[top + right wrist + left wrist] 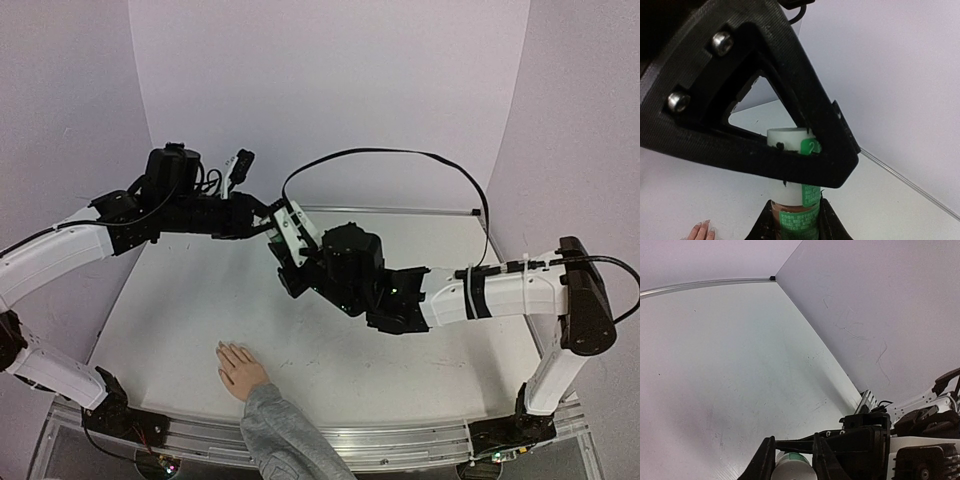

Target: Paint the nails

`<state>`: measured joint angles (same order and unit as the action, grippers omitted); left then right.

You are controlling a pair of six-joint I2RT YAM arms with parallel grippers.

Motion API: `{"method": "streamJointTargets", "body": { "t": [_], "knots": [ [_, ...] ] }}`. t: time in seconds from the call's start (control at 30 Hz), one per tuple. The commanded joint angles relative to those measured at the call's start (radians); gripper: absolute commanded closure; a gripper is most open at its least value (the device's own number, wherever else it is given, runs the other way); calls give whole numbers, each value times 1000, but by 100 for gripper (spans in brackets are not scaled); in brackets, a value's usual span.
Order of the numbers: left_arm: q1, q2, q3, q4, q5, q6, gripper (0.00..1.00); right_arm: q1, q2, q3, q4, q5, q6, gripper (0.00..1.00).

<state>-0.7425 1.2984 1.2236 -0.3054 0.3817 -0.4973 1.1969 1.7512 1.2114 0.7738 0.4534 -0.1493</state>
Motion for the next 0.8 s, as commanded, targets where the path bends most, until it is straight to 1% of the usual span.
{"method": "streamJointTargets", "body": {
  "t": [0.0, 0.03, 0.1, 0.17, 0.33, 0.43, 0.47, 0.5, 0.57, 0.67, 0.73, 0.77],
  "knots": [
    [3, 12, 51, 52, 60, 13, 82, 7, -7, 60, 51, 3, 9, 100],
    [2, 16, 49, 54, 81, 20, 85, 7, -14, 58, 52, -9, 17, 100],
    [-2, 22, 41, 57, 124, 37, 96, 7, -25, 55, 62, -29, 25, 100],
    [-9, 27, 31, 60, 169, 64, 100, 6, -35, 56, 63, -45, 31, 100],
    [-22, 42, 2, 69, 314, 152, 100, -4, -77, 54, 62, -155, 47, 100],
    [-29, 40, -10, 77, 430, 218, 100, -27, -132, 51, 57, -326, 73, 100],
    [-30, 38, -13, 81, 472, 242, 100, -45, -151, 46, 56, -414, 92, 100],
    [-32, 38, -12, 83, 514, 267, 100, -72, -171, 41, 56, -535, 121, 100],
    [-34, 39, -7, 84, 611, 316, 100, -148, -209, 19, 89, -824, 210, 100],
    [-34, 39, 6, 84, 781, 397, 100, -226, -245, -20, 254, -1248, 337, 100],
    [-34, 47, 22, 84, 872, 434, 100, -235, -253, -19, 377, -1455, 421, 100],
    [-34, 54, 31, 83, 889, 445, 100, -235, -252, -12, 408, -1520, 459, 100]
  ]
}}
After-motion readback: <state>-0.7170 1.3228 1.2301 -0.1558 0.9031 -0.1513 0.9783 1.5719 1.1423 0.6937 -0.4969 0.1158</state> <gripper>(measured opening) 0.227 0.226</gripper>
